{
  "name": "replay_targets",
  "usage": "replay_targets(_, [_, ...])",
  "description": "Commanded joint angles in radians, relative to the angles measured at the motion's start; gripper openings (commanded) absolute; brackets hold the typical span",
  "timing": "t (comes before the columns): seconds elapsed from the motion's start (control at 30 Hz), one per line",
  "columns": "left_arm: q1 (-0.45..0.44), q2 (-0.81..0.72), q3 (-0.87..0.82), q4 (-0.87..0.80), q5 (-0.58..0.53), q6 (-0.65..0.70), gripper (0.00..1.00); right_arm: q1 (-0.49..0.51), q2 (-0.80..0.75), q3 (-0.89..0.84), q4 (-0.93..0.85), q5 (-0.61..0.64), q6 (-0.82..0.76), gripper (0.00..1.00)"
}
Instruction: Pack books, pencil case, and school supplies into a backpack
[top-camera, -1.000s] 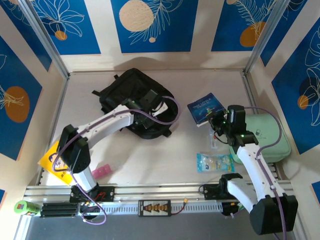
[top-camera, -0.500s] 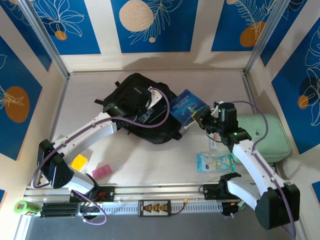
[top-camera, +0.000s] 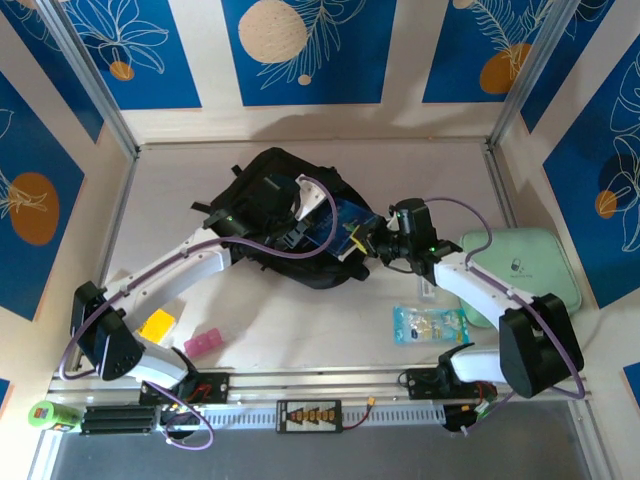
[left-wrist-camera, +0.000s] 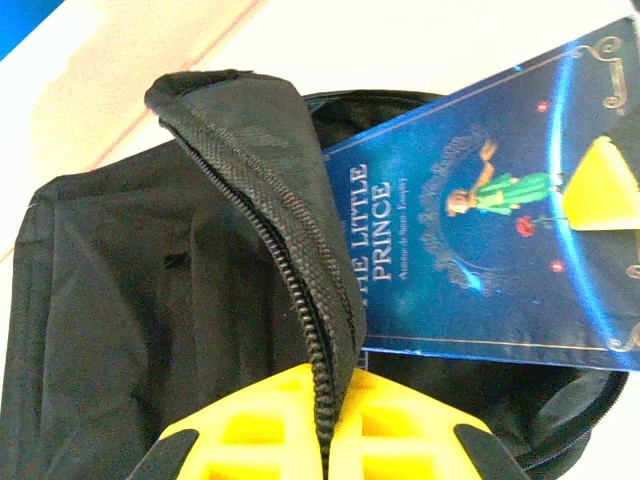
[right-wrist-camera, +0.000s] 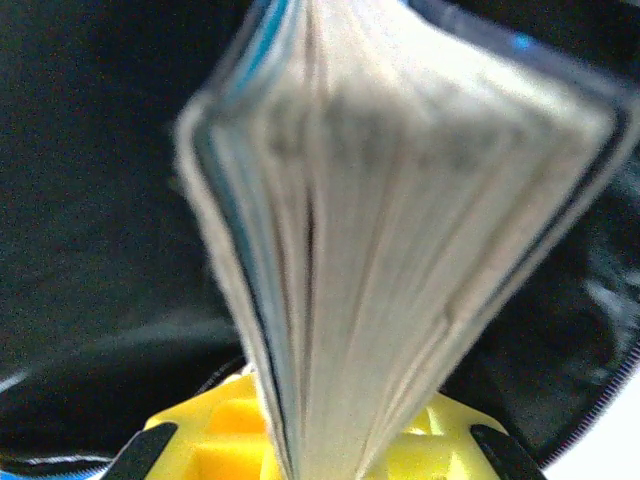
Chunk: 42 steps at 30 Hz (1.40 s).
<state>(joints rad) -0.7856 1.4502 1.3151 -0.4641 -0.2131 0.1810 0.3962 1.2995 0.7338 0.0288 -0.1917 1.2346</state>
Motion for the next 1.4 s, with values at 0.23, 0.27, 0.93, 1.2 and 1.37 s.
replay_targets(0.23, [0.003,-0.031,0.012,0.072,0.055,-0.014,0.05,0.014,0.105,0.089,0.124,-0.058,0.044,0.08])
replay_targets(0.27, [0.004,-0.03,0.013,0.073,0.054,-0.014,0.05,0.018,0.129,0.096,0.117,-0.058,0.046,0.08])
replay_targets(0.93, [0.004,0.004,0.034,0.035,0.077,-0.025,0.03,0.097,0.581,0.351,0.137,-0.032,0.055,0.07])
replay_targets(1.2, [0.004,0.015,0.036,0.021,0.076,-0.029,0.03,0.107,0.693,0.4,0.213,-0.015,0.071,0.15])
replay_targets(1.37, [0.004,0.021,0.031,0.026,0.072,-0.035,0.04,0.108,0.643,0.413,0.118,-0.026,0.005,0.36])
